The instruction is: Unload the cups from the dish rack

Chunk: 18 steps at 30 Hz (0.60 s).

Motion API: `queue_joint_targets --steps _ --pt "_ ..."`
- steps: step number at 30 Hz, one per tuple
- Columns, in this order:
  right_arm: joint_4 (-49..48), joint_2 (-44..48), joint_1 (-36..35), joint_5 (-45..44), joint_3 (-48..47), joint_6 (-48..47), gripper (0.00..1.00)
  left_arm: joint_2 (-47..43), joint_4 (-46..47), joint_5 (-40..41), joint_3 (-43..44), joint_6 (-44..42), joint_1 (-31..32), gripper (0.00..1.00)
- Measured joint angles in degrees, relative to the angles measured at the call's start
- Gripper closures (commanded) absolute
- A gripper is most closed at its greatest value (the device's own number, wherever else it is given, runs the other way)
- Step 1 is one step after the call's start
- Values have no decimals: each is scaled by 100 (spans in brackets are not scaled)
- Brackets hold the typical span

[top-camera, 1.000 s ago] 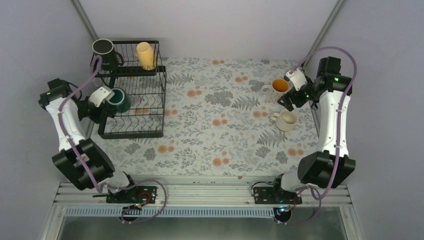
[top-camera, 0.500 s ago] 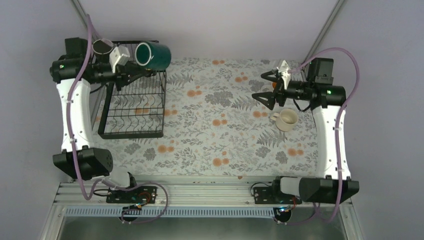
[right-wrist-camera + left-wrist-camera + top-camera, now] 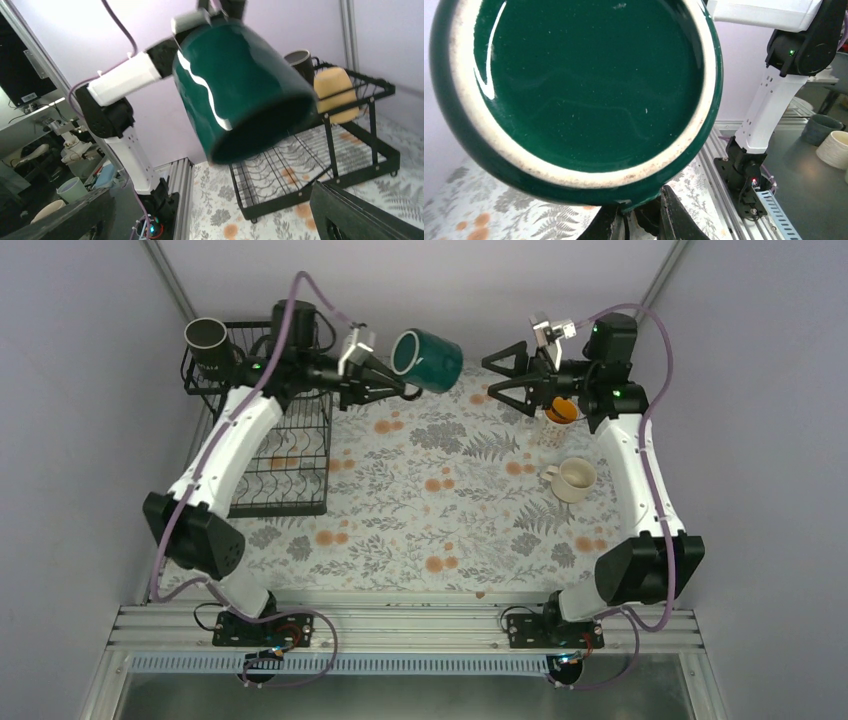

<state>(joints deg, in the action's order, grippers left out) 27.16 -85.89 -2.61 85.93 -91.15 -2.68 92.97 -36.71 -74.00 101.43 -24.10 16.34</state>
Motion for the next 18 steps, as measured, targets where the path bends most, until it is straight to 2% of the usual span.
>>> queue_joint_targets --steps 2,9,18 --pt "-691 17 -50 114 -20 649 0 258 120 33 116 74 227 98" --pt "-1558 -238 -313 236 -214 1543 0 1032 273 37 662 415 354 98" --pt "-1773 -162 -409 352 -98 1751 0 1574 487 -111 1482 675 437 98"
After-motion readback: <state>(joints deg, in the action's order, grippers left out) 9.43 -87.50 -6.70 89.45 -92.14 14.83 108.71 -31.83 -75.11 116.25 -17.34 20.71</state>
